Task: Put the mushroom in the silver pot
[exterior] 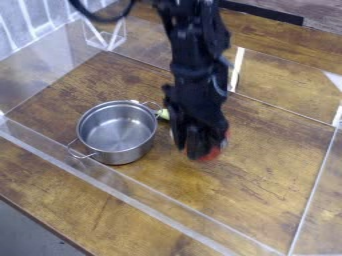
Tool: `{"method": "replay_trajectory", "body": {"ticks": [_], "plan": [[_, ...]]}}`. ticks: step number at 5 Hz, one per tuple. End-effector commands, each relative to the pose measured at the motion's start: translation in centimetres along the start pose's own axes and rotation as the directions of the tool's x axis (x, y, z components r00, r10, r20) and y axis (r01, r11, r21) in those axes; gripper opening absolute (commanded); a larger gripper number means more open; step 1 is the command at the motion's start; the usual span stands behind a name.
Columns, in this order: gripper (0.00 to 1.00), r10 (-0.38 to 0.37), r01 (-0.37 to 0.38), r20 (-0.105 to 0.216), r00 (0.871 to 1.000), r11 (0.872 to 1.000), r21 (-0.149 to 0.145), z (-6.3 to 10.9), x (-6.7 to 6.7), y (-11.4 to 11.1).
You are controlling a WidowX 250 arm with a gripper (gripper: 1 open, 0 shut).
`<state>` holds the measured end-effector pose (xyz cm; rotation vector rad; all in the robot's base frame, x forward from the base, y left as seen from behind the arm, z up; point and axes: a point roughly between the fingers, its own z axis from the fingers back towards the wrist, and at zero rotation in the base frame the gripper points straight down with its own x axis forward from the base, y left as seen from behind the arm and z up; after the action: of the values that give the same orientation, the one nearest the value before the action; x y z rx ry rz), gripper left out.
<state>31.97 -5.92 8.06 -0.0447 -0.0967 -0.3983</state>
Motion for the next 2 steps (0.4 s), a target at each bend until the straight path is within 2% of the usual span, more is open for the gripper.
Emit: {"method": "replay_trajectory", "body": {"ticks": [1,2], "plan": [[0.00,0.036,-0.042,0.081,0.996,0.996,0.076,5.4,0.6,2.0],[0.00,0.075,-0.085,0.091,0.993,0.990,0.110,7.7,-1.1,4.2]]}}
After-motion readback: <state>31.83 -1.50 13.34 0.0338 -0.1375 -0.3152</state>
